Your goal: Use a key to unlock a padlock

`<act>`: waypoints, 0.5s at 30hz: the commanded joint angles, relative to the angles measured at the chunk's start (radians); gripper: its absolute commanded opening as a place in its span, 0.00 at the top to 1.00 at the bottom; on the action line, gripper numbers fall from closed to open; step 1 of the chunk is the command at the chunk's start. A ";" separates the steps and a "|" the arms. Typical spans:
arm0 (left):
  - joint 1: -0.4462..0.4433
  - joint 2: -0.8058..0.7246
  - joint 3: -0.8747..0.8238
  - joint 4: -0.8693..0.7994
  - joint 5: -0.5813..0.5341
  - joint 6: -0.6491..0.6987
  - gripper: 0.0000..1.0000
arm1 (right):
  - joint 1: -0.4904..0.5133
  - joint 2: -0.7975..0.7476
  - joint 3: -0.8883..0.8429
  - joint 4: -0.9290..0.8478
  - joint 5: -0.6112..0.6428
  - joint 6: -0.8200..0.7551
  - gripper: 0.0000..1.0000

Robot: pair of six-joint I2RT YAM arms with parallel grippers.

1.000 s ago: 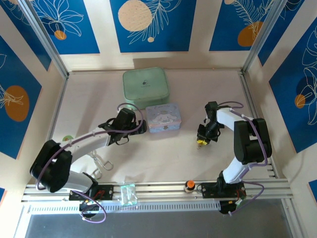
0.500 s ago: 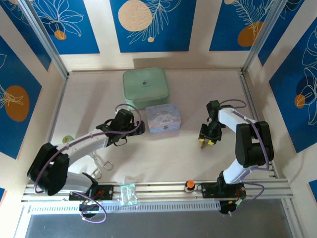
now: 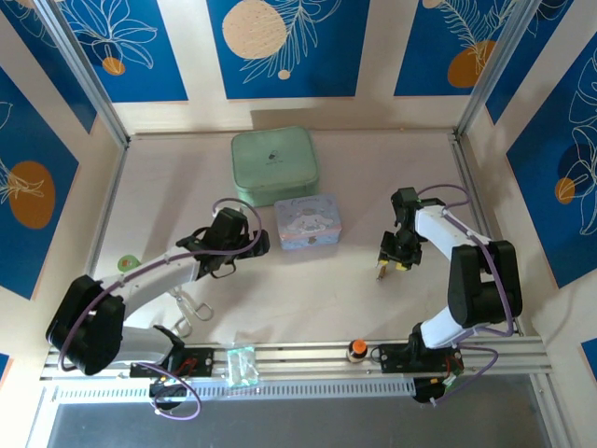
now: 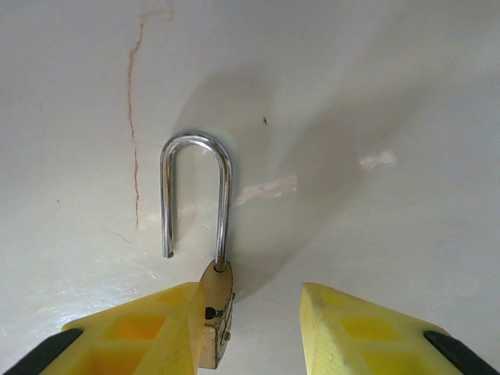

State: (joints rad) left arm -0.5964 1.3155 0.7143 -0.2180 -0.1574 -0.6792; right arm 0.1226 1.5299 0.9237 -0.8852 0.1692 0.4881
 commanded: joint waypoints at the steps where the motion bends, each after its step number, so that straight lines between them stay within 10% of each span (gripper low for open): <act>1: 0.015 -0.019 -0.021 -0.009 0.001 -0.017 0.00 | 0.024 -0.033 -0.019 -0.020 -0.008 0.024 0.64; 15: 0.015 0.013 -0.039 0.020 0.031 -0.036 0.00 | 0.062 -0.100 -0.098 -0.019 -0.028 0.128 0.81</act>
State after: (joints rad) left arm -0.5930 1.3174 0.6849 -0.2096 -0.1467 -0.7013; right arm 0.1822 1.4620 0.8558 -0.8776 0.1318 0.5766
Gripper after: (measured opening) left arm 0.997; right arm 0.205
